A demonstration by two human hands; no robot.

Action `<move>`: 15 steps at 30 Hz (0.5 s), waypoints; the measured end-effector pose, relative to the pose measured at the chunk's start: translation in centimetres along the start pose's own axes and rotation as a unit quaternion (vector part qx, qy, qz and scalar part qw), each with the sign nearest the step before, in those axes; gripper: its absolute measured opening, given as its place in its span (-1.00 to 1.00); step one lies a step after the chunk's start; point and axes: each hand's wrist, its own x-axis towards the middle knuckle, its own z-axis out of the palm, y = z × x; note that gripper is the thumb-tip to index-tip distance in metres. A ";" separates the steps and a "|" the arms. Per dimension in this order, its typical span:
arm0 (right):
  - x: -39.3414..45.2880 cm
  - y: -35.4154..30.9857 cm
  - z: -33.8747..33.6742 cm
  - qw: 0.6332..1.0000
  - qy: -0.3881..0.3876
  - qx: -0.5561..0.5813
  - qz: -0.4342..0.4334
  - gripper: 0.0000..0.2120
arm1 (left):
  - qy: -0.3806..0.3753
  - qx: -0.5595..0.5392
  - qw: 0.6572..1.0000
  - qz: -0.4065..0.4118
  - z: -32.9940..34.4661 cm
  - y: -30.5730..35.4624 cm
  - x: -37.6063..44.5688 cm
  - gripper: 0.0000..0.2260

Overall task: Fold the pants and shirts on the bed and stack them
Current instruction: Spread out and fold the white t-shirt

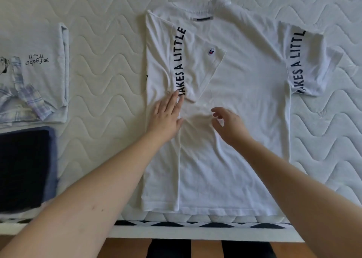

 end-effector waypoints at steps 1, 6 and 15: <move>-1.0 0.9 -0.1 1.000 0.004 -0.024 -0.005 -0.66 | 0.013 -0.016 1.000 -0.005 0.7 0.8 -1.8 -0.36; -6.8 4.7 1.1 0.993 -0.020 -0.110 -0.035 -0.54 | -0.003 -0.053 0.997 -0.052 5.9 6.0 -12.4 -0.42; -13.3 6.4 6.3 0.967 -0.085 -0.229 -0.067 -0.30 | -0.095 -0.078 0.990 -0.063 8.3 10.7 -22.7 -0.42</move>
